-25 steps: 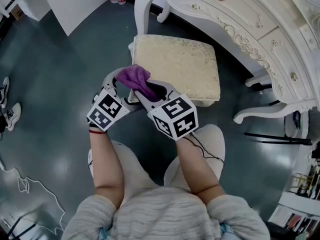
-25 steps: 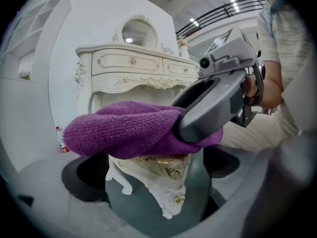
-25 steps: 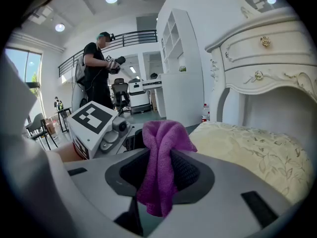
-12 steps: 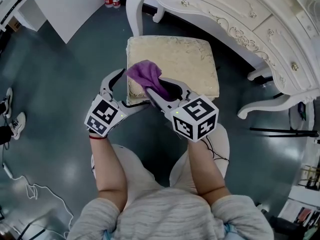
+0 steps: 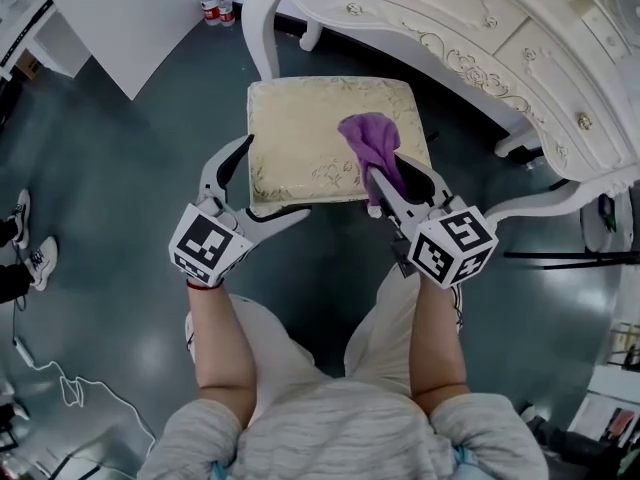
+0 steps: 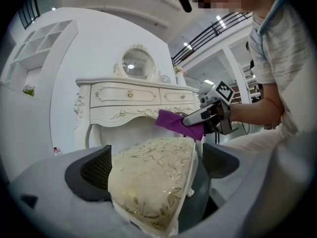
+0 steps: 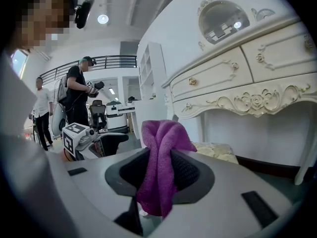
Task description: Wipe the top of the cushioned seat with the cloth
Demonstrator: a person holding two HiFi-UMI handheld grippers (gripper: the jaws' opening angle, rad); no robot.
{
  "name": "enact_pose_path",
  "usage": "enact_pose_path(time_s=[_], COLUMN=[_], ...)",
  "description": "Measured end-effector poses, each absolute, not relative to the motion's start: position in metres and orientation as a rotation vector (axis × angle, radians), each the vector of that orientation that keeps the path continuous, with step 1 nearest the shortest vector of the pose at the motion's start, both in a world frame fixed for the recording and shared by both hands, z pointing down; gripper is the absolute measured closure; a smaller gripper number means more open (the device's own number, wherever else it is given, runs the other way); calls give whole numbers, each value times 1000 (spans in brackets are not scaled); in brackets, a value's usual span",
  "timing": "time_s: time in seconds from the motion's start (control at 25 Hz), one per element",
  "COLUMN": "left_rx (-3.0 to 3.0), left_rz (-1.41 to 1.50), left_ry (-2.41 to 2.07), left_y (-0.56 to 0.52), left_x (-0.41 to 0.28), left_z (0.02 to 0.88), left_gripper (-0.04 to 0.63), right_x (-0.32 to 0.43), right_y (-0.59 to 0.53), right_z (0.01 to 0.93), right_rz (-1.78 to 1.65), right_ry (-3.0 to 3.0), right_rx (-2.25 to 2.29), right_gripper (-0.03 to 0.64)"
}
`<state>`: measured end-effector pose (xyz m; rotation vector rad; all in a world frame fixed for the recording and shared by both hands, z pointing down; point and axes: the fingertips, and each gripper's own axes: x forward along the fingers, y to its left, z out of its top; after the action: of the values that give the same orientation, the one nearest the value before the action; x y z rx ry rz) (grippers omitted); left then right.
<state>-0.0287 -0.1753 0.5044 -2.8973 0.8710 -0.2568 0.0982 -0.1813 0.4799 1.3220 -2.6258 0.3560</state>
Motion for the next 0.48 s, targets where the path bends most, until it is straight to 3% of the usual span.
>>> enact_pose_path(time_s=[0.24, 0.48], left_rx=[-2933, -2881], left_rz=[-225, -141], left_ry=[787, 789], left_y=[-157, -150], left_x=[-4, 0], left_z=[486, 462], left_gripper=[70, 396], right_x=[109, 116], right_y=[-162, -141], right_z=[463, 449], right_rz=[262, 173], right_ry=[-2711, -2771], right_rx=[1261, 1215], right_gripper=[492, 492])
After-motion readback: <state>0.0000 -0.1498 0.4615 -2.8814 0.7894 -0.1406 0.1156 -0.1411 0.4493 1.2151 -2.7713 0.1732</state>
